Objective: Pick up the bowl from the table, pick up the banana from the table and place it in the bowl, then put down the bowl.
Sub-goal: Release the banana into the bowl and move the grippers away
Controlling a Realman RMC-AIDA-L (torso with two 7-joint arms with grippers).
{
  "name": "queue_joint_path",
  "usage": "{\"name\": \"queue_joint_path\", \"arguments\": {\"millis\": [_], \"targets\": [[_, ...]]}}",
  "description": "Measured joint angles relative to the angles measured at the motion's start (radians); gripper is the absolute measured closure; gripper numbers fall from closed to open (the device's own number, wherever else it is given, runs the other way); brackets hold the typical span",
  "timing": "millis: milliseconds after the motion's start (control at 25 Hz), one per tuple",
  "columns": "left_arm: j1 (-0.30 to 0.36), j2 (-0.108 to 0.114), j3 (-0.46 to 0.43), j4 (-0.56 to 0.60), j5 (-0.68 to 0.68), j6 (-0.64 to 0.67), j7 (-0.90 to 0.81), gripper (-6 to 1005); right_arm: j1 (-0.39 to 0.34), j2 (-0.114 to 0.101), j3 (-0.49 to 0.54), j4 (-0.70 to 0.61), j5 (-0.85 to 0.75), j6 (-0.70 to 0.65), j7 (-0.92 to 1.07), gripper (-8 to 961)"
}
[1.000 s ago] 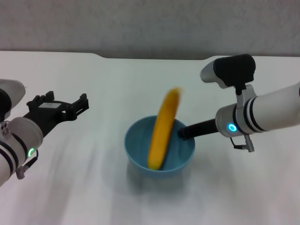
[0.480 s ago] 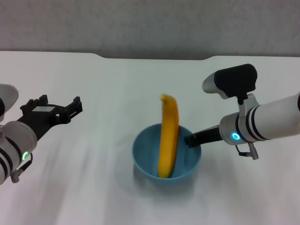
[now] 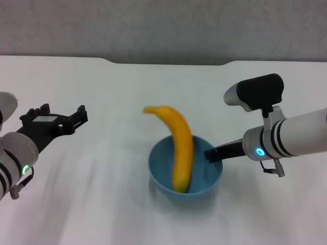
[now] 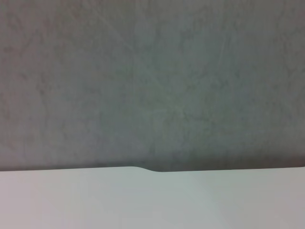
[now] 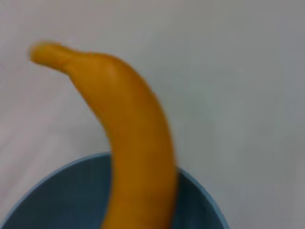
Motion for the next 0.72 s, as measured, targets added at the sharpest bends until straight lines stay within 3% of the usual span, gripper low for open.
{"name": "queue_joint_path", "arguments": {"millis": [680, 720], "targets": [[0.006, 0.000, -0.003, 0.002, -0.001, -0.012, -0.004, 103, -0.001, 0.000, -0.057, 0.013, -0.002, -0.031, -0.009, 815], [0.006, 0.000, -0.003, 0.002, -0.001, -0.012, -0.004, 103, -0.002, 0.000, -0.068, 0.017, -0.002, -0.033, -0.009, 772]]}}
